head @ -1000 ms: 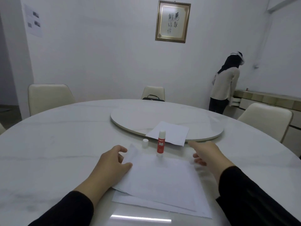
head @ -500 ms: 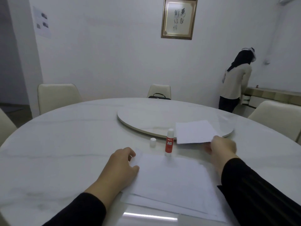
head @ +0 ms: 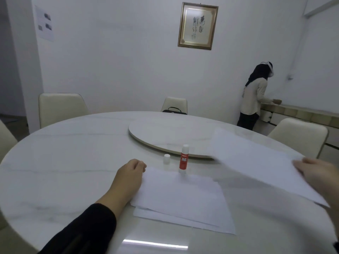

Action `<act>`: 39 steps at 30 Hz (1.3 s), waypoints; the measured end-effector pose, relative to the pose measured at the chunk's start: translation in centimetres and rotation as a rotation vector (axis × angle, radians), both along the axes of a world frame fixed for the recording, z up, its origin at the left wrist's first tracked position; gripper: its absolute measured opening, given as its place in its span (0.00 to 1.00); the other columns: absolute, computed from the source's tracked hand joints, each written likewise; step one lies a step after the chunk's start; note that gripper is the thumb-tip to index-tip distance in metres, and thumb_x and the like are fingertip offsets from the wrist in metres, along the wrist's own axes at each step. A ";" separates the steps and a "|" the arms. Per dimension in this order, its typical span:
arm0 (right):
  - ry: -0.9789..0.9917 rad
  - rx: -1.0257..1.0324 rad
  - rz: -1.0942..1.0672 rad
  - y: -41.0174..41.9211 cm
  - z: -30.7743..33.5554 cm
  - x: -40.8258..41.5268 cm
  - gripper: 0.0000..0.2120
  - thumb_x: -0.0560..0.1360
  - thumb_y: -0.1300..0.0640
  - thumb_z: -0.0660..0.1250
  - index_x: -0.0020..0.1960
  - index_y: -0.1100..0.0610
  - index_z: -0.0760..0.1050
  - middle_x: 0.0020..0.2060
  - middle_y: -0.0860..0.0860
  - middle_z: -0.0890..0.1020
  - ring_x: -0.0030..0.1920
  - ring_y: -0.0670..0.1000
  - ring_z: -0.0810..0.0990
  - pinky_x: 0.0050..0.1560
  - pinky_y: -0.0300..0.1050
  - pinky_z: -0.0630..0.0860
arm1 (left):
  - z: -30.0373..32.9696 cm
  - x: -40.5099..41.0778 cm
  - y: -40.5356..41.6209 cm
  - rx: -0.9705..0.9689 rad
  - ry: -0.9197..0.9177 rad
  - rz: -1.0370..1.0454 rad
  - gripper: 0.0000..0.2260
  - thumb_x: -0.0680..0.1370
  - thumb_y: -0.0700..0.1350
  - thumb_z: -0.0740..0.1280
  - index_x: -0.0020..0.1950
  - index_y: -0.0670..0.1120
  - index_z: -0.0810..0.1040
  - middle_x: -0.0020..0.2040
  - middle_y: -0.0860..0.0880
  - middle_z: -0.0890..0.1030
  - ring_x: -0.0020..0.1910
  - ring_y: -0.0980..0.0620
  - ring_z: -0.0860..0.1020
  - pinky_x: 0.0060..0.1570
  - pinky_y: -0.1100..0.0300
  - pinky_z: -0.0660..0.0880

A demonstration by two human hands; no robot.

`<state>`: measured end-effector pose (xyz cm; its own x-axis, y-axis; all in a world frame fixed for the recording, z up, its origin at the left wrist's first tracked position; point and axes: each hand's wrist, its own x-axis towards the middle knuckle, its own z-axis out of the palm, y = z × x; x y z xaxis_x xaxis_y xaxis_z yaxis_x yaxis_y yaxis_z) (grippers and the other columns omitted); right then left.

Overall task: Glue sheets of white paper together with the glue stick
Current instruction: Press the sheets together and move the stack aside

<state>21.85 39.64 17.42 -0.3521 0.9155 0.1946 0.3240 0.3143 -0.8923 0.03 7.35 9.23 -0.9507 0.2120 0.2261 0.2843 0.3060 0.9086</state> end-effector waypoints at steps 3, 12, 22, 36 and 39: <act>-0.149 0.099 0.165 -4.8 -0.6 -2.3 0.13 0.76 0.59 0.66 0.56 0.67 0.78 0.48 0.58 0.81 0.50 0.59 0.77 0.52 0.49 0.70 | 0.2 0.3 -0.3 0.085 -0.075 0.000 0.12 0.81 0.48 0.55 0.45 0.49 0.76 0.47 0.48 0.80 0.40 0.50 0.76 0.46 0.52 0.74; -0.228 0.130 0.313 -10.1 -5.9 -9.7 0.13 0.77 0.55 0.63 0.54 0.64 0.77 0.50 0.59 0.82 0.48 0.58 0.78 0.44 0.45 0.70 | 0.5 1.0 -0.2 -0.162 -0.012 0.012 0.16 0.80 0.55 0.55 0.54 0.46 0.75 0.42 0.52 0.76 0.41 0.54 0.74 0.38 0.63 0.67; -0.551 0.154 0.272 -11.4 -6.1 -9.5 0.10 0.71 0.56 0.68 0.48 0.62 0.74 0.39 0.51 0.77 0.38 0.52 0.74 0.31 0.39 0.69 | 1.3 1.0 1.0 -0.337 -0.103 -0.045 0.21 0.80 0.49 0.57 0.73 0.46 0.63 0.70 0.45 0.69 0.64 0.46 0.71 0.56 0.59 0.67; -0.416 0.289 0.894 -8.6 -6.3 -9.1 0.38 0.66 0.41 0.74 0.72 0.45 0.62 0.72 0.44 0.60 0.71 0.44 0.58 0.68 0.38 0.56 | 1.9 2.4 -1.4 -0.669 0.284 -0.738 0.48 0.56 0.72 0.70 0.67 0.77 0.44 0.71 0.74 0.37 0.70 0.68 0.32 0.71 0.56 0.40; -0.512 0.315 0.943 -8.2 -6.9 -9.9 0.40 0.68 0.37 0.70 0.74 0.46 0.58 0.74 0.44 0.59 0.73 0.45 0.55 0.72 0.42 0.54 | 1.3 3.1 -0.5 -0.839 0.372 -0.761 0.48 0.58 0.72 0.70 0.69 0.75 0.43 0.72 0.73 0.40 0.71 0.66 0.33 0.73 0.52 0.40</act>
<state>11.93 31.48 10.49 -0.9845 0.1751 0.0035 0.1432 0.8164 -0.5594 3.14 6.90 10.52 -0.4223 0.9063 -0.0170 0.8535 0.4039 0.3292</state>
